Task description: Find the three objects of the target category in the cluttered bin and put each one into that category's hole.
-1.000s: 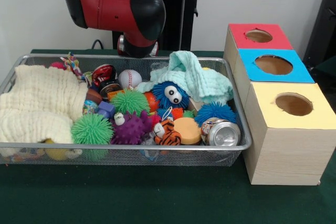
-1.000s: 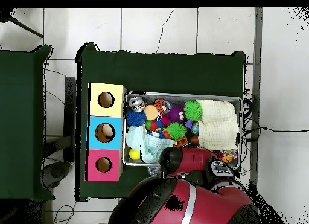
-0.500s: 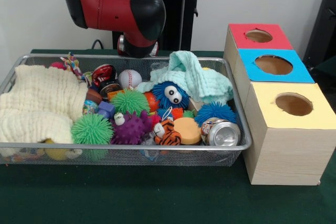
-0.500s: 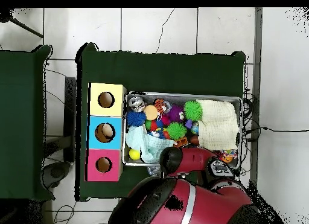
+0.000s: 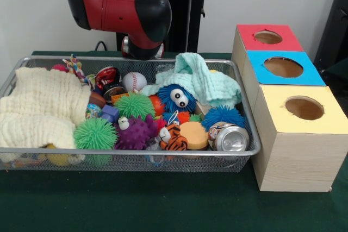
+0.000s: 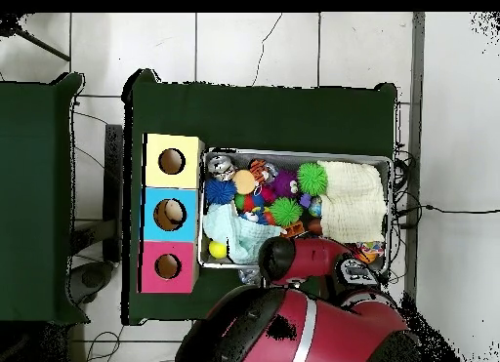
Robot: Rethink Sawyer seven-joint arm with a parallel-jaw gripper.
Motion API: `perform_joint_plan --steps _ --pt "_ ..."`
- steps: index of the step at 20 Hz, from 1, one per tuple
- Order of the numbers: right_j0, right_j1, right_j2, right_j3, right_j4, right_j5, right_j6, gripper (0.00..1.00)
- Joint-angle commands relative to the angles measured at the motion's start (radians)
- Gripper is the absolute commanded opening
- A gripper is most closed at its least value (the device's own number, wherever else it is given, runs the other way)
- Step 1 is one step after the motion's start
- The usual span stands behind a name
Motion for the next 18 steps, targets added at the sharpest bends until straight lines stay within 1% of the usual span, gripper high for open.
perform_joint_plan --steps 1,5,7,10,18 --pt "-0.066 0.337 0.074 -0.468 -0.065 -0.541 0.126 1.0" --pt "-0.077 0.342 0.082 -0.485 -0.074 -0.531 0.104 1.0" --pt "-0.089 0.34 0.09 -0.479 -0.085 -0.536 0.086 1.0" --pt "-0.116 0.33 0.115 -0.461 -0.079 -0.536 0.065 1.0" --pt "-0.098 0.332 0.101 -0.468 -0.097 -0.533 0.1 1.0"
